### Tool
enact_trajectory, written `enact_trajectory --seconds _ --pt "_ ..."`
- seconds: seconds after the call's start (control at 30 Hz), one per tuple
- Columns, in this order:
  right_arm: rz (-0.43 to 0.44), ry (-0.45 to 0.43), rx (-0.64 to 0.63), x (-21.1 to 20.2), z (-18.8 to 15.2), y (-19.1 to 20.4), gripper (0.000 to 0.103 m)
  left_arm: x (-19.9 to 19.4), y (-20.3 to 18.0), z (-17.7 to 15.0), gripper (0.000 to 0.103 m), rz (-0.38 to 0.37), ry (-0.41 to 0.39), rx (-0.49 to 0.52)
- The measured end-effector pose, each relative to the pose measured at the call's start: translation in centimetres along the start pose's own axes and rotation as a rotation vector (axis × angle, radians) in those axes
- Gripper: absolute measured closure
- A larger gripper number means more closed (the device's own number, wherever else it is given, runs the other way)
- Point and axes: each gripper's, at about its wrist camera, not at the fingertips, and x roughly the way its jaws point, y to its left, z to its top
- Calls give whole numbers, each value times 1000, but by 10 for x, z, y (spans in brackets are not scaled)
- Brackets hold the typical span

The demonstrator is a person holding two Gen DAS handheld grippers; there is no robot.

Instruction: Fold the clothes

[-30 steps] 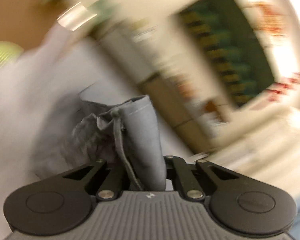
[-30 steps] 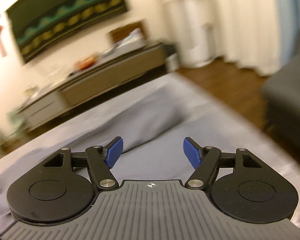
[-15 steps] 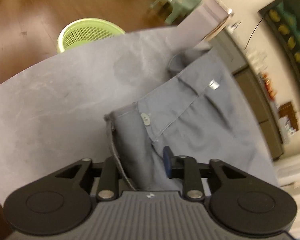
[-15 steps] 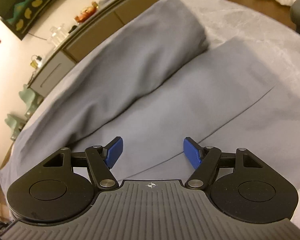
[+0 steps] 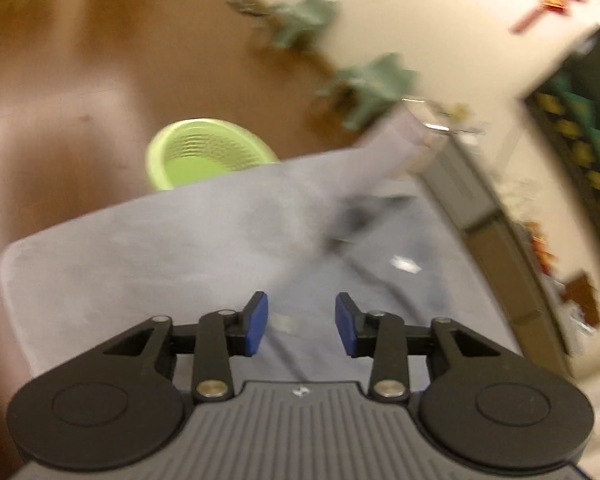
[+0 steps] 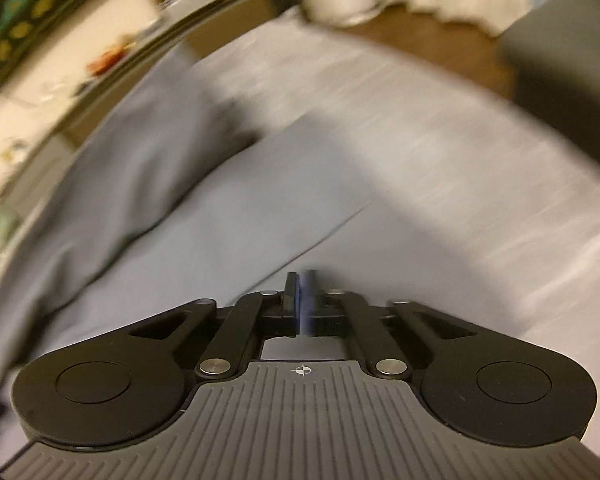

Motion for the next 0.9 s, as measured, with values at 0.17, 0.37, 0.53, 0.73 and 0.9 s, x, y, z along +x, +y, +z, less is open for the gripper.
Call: enact_trajectory --seconds 0.17,0.37,0.53,0.73,0.9 --pt "-10 -103 8 -44 -16 -20 49 4 -76 -48 56 -211 127 235" --pt "13 18 -380 -17 -47 37 52 78 -144 -128 56 -207 330 417" --pt "-129 4 -340 17 -13 28 41 119 -150 -144 57 -197 355 420" --pt "71 34 -103 1 9 52 42 127 -143 -129 55 -318 393 281" --pt "283 11 -85 -6 32 157 17 141 -148 -124 55 -332 422 238"
